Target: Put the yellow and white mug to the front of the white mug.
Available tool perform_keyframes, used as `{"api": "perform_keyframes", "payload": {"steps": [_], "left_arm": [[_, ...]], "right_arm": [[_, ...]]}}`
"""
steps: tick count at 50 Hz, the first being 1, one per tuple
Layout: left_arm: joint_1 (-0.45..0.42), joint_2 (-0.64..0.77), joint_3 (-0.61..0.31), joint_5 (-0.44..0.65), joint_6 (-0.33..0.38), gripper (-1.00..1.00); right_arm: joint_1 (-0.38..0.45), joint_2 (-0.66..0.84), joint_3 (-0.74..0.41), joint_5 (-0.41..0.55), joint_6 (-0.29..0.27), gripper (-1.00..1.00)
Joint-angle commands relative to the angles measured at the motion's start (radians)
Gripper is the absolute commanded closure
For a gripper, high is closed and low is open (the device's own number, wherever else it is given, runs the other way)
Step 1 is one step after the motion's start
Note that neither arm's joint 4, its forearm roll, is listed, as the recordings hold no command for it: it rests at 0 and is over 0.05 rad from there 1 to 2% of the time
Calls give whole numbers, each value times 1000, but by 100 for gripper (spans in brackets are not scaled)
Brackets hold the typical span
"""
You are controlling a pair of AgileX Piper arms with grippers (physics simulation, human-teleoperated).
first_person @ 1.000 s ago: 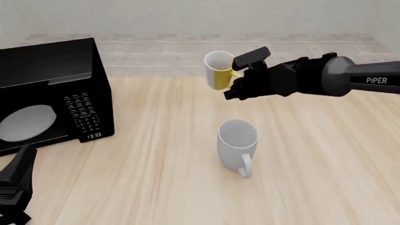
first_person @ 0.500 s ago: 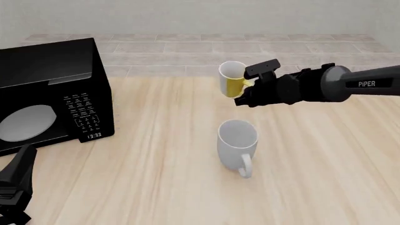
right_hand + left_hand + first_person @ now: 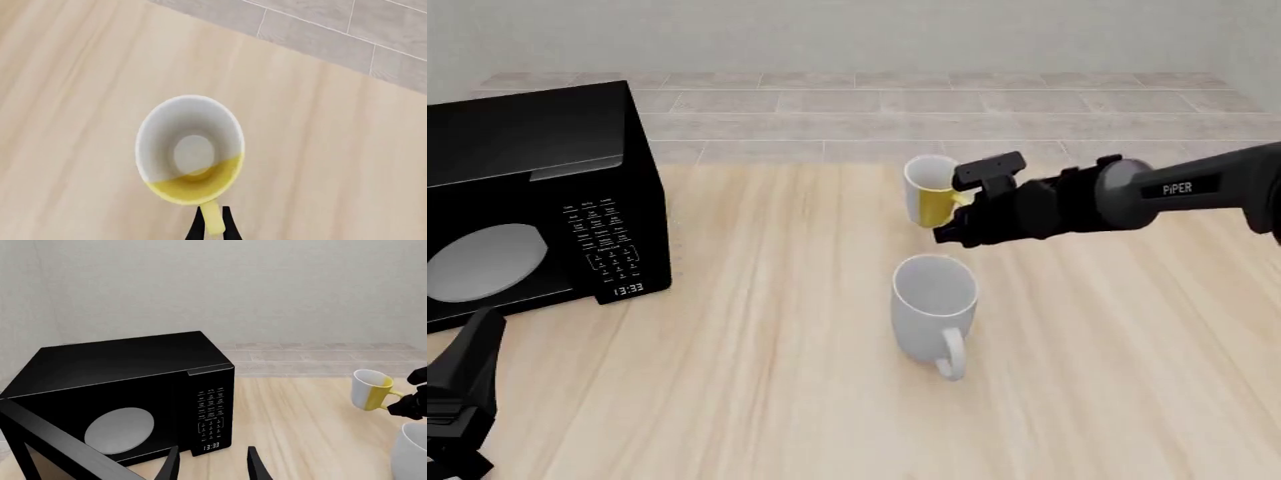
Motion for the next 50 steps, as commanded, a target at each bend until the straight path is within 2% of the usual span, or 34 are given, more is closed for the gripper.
{"api": "perform_keyframes", "payload": {"steps": [1, 43, 44, 50], "left_arm": [[0, 0, 0, 0, 0, -100], [0, 0, 0, 0, 0, -100], [0, 0, 0, 0, 0, -100], [0, 0, 0, 0, 0, -100]], "right_arm": [[-4, 39, -10, -9, 7, 100], [-23, 102, -22, -8, 30, 100], [-23, 100, -23, -4, 27, -100], [-25, 94, -23, -1, 24, -100]]}}
